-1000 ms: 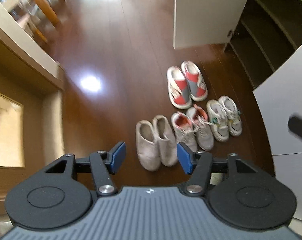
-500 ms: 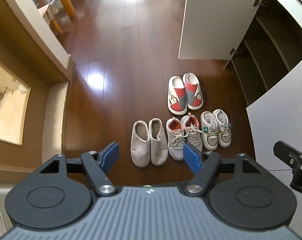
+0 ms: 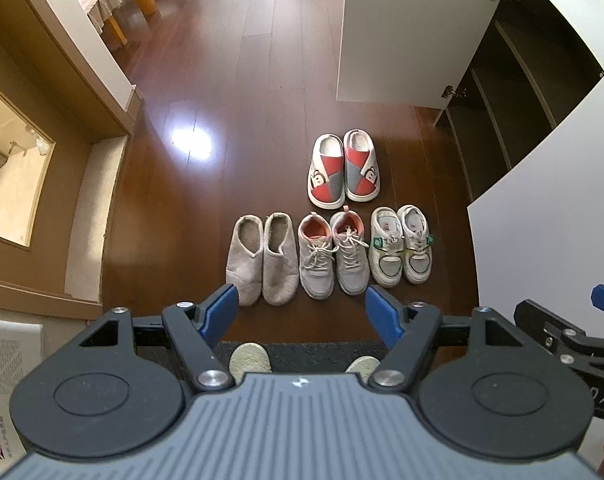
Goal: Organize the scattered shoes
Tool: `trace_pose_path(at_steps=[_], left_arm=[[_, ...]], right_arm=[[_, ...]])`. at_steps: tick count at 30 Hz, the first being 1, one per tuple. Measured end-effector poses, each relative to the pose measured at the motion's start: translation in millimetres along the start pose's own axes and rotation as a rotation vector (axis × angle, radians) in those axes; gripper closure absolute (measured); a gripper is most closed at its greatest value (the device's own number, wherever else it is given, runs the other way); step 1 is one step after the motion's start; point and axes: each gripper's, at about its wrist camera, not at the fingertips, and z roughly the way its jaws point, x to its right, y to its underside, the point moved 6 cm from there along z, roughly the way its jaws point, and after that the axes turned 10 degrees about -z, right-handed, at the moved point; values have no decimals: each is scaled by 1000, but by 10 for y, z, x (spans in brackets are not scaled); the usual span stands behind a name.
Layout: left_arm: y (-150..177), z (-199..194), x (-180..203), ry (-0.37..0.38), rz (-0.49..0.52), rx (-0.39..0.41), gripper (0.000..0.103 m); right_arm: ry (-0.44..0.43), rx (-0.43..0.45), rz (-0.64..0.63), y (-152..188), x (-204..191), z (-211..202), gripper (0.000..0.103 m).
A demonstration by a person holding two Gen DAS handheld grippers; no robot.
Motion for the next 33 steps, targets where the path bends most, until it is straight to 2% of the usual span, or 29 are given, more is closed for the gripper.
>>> trace_pose_path(at_steps=[3,9,15,21,23,25,31,32,33], left_arm=[[45,30,47,2,0,-10,30],[143,300,-67,-15,0,-67,30],[100,771,-277,-23,19,-122,30],[-93,1410,-451,-27,89,-150,30],[-149,1682,-500,-29,115,-149,30],[-189,2012,-554,-32,141,-155,30],[-175,3143,-694,-22,157,-150,30],[-152,3349,-710,-20,158,-152,30],[-133,3506,-726,-21,161,-153,31]], right_arm=[[-4,-4,-5,4,71,30,2],[-13,-80,5,64,68,315,2],[-20,-158,19,115,59,623,2],[-28,-235,76,15,4,1219,5],[-54,-263,100,-26,-29,1646,10],[-51,-285,103,-22,-38,1900,21],[-73,-302,59,7,-103,3264,26],[-77,-301,37,39,-120,3518,29],[-86,-301,17,84,-142,3774,36]])
